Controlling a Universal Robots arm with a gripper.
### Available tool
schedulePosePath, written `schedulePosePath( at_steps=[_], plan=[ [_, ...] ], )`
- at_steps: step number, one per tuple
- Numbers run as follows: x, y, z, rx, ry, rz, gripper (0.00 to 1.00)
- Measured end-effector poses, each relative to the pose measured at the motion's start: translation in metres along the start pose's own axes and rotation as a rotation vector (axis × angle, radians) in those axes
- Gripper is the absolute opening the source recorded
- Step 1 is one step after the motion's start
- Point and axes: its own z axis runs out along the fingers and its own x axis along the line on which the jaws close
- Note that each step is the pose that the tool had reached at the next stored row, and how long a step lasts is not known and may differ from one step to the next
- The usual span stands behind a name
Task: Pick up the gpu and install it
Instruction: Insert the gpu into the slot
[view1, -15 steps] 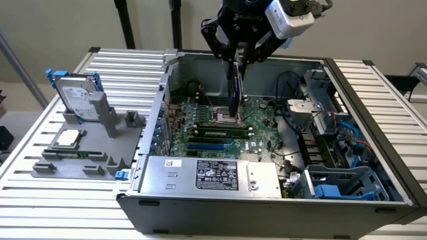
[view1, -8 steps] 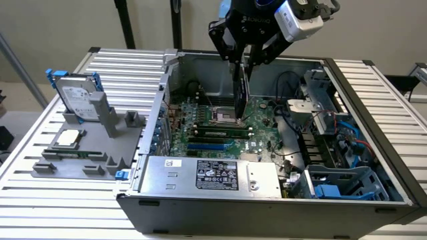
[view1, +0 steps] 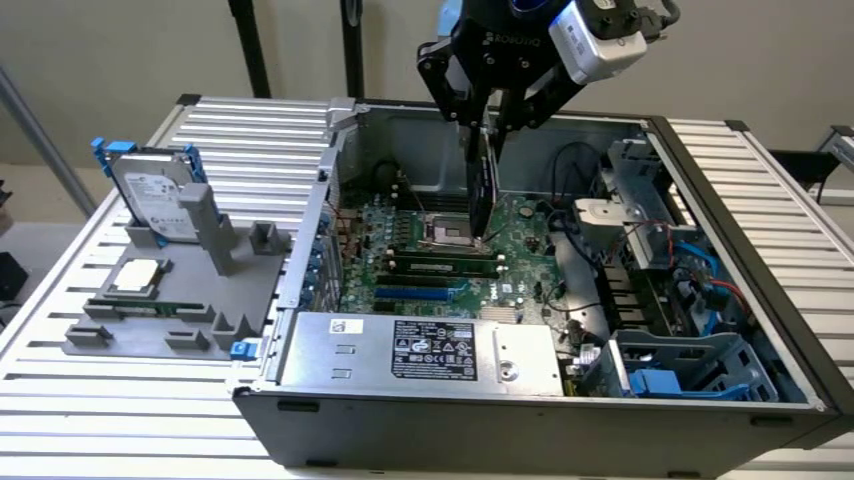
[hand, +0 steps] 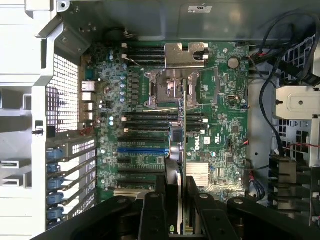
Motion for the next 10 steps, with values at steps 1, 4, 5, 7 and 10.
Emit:
schedulePosePath(
  at_steps=[1, 4, 5, 7, 10],
  plan=[
    [0.0, 0.0, 0.0, 0.0, 0.0, 0.0, 0.27],
    [0.0, 0.0, 0.0, 0.0, 0.0, 0.0, 0.27],
    [0.0, 0.0, 0.0, 0.0003, 0.0001, 0.0, 0.27],
    [0.0, 0.0, 0.0001, 0.001, 0.0003, -0.026, 0.27],
    [0.0, 0.0, 0.0007, 0.0027, 0.0025, -0.079, 0.27]
  ],
)
